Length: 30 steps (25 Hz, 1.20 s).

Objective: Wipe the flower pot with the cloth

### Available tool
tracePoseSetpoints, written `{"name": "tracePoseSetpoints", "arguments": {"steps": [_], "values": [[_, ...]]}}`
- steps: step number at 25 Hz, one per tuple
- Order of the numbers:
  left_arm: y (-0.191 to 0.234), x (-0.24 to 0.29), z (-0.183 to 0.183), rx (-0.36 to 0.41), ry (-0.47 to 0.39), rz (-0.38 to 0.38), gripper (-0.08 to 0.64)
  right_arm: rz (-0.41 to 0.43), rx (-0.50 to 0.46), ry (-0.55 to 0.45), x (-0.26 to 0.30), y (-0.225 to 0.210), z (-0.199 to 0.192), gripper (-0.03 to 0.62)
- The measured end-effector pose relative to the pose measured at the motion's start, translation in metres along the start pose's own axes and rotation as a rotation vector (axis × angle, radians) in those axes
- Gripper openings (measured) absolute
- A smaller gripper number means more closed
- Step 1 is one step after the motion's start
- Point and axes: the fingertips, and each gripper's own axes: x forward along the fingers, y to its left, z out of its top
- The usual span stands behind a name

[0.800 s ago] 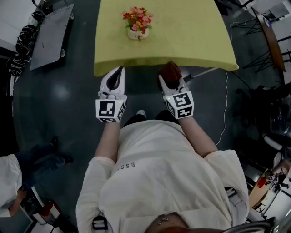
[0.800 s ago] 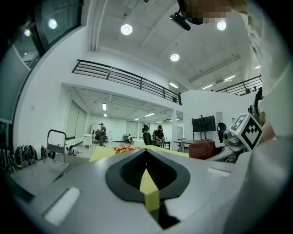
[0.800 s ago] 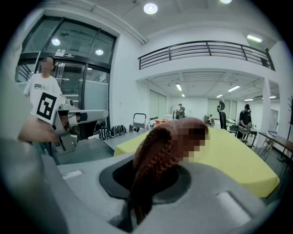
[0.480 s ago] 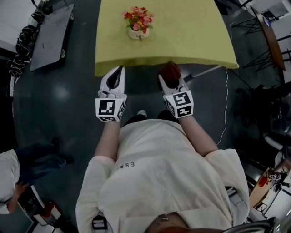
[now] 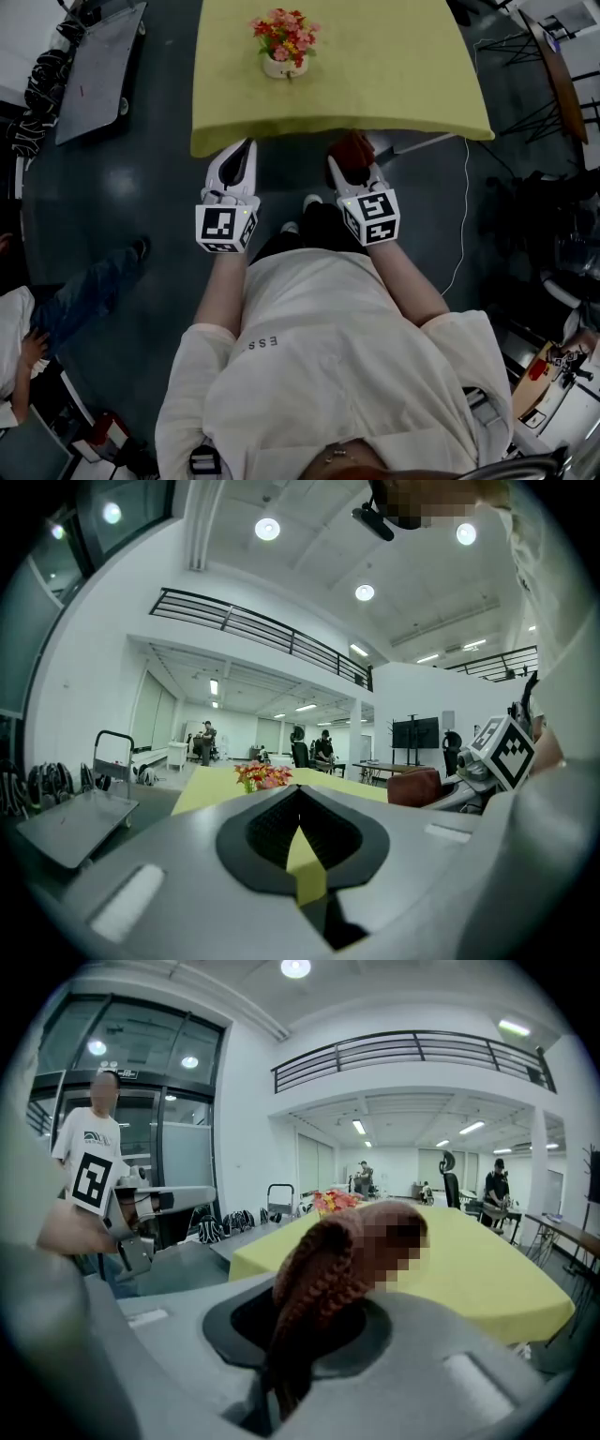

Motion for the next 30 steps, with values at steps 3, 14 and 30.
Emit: {"name": "tracePoseSetpoints", "arguments": {"steps": [3, 14, 30], "values": [[0.003, 0.007, -0.016, -0.024, 0.033, 0.008, 0.011, 0.004, 0.026, 0.032, 0.01, -0.008, -0.012, 0.051], [0.048, 0.086, -0.035, -0.076, 0.11, 0.076, 0.011, 0.08, 0.011, 0.093, 0.098, -0.063, 0.01, 0.052], [0.092, 0.191, -0.069, 0.08, 0.278, -0.056, 0.009, 0.408, -0.067, 0.216, 0.222, -0.025, 0.018, 0.052]]}}
